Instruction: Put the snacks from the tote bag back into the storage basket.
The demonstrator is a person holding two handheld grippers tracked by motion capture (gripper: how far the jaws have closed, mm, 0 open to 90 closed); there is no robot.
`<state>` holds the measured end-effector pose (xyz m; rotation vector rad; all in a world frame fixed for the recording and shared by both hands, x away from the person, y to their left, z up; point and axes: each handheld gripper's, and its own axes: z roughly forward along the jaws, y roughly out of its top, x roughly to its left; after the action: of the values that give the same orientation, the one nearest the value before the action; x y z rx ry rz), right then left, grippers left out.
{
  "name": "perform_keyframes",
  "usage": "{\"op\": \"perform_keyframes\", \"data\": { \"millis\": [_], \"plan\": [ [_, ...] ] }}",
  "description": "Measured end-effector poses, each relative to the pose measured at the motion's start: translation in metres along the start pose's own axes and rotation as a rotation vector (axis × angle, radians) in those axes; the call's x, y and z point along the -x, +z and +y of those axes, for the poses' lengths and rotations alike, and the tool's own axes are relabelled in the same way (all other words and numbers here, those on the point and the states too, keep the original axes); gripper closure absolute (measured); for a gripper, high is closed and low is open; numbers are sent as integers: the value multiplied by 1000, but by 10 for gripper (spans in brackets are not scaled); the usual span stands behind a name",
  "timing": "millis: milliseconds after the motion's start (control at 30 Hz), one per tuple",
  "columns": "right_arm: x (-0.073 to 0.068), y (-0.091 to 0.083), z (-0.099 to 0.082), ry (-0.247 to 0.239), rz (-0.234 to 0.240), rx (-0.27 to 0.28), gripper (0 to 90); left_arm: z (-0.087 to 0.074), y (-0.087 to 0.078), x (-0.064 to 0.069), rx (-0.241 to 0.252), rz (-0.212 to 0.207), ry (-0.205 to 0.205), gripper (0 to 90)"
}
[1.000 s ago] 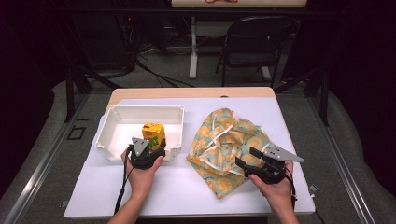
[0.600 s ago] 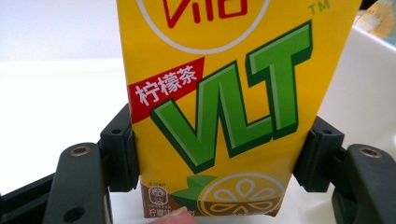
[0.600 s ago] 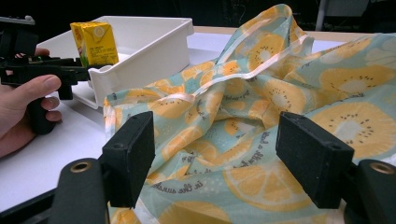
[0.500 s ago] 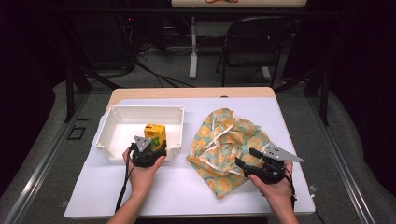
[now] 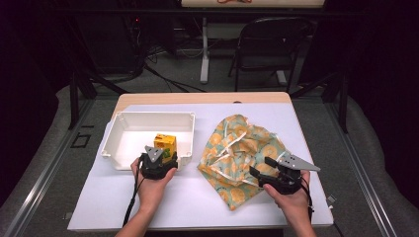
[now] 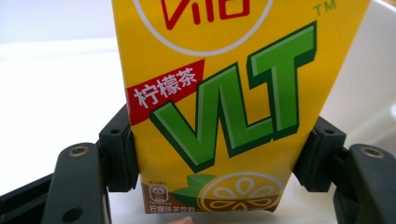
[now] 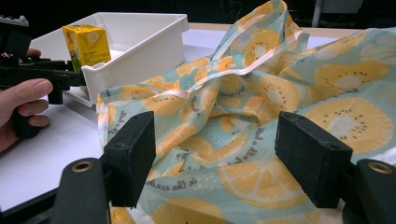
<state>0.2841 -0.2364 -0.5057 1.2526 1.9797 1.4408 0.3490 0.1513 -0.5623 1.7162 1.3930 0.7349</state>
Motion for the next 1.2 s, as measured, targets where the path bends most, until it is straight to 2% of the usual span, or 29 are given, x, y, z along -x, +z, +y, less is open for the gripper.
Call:
{"op": "perform_keyframes", "data": {
  "millis": [133,267,367,567,667,733,800,900,967,1033,1067,1133,1200],
  "plan": [
    [0,0,0,-2,-2,-3,290,-1,-2,0,-5,0,-26,307],
    [0,0,-1,-8,-6,-7,291,-1,-3,-1,-22,1,-29,302],
    [0,1,-1,-12,-11,-12,292,-1,-1,0,-35,23,-1,300],
    [0,2,-1,-12,-12,-12,295,-1,0,-1,-43,14,-6,303],
    [0,3,-2,-8,-9,-9,295,-1,0,-4,-72,-20,-18,278],
    [-1,3,-2,-5,-10,-6,295,-1,-1,-4,-69,-30,-16,255],
    [0,2,-2,-9,-13,-11,295,0,-6,-7,-71,-58,-19,231],
    [1,2,-2,-6,-16,-9,294,4,-18,-12,-48,-91,-25,173],
    [2,1,-2,-8,-19,-10,294,8,-28,-18,-38,-112,-9,171],
    [3,0,-2,-6,-16,-5,293,9,-37,-24,-50,-138,8,168],
    [4,0,-2,-6,-19,-7,293,9,-41,-28,-41,-157,-5,180],
    [4,0,-2,-4,-23,-1,293,10,-48,-32,-40,-186,-24,272],
    [4,0,-1,-5,-23,0,293,9,-53,-35,-43,-214,-37,321]
  ]
}}
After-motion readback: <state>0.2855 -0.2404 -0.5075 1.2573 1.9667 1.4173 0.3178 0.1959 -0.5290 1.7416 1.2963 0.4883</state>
